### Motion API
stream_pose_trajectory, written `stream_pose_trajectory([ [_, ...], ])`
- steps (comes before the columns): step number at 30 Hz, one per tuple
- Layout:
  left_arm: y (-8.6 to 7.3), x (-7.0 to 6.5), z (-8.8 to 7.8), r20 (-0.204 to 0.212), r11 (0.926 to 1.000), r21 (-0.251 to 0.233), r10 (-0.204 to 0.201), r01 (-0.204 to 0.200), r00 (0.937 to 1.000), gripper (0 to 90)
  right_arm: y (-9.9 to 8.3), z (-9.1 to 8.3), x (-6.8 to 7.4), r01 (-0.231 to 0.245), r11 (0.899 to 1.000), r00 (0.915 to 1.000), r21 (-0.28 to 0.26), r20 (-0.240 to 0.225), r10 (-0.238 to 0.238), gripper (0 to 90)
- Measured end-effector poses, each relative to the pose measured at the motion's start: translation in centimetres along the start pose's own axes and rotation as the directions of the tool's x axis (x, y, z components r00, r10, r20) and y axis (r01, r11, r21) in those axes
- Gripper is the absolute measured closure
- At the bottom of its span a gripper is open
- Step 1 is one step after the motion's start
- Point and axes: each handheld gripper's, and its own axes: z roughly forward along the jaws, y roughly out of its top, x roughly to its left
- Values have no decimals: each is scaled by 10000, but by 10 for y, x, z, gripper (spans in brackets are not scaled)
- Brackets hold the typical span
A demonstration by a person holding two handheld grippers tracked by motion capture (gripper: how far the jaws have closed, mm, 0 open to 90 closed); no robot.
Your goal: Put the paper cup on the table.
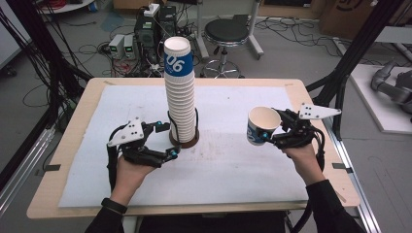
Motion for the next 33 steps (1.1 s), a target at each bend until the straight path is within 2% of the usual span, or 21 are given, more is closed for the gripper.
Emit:
stream_pose_trajectory([
  [7,-2,0,1,58,10000,61,-60,59,10000,170,-8,-4,-13,-187,9998,9971,-56,743,190,203],
  [15,-3,-2,3,79,9999,145,31,-32,10000,170,-20,-4,-28,-396,9991,9903,133,1338,375,203],
  [18,-4,-2,3,88,9999,154,37,-39,10000,170,-24,-5,-34,-606,9980,9873,151,1481,577,203],
  [25,-5,-2,7,91,9996,261,60,-62,9999,170,-34,-6,-45,-845,9964,9750,33,2067,820,203],
  [29,-5,-3,7,76,9997,240,94,-96,9999,170,-39,-2,-52,-1019,9947,9650,134,2441,956,203],
  [33,-6,-3,8,107,9995,293,97,-101,9999,170,-46,1,-58,-1150,9933,9510,67,2897,1081,203],
])
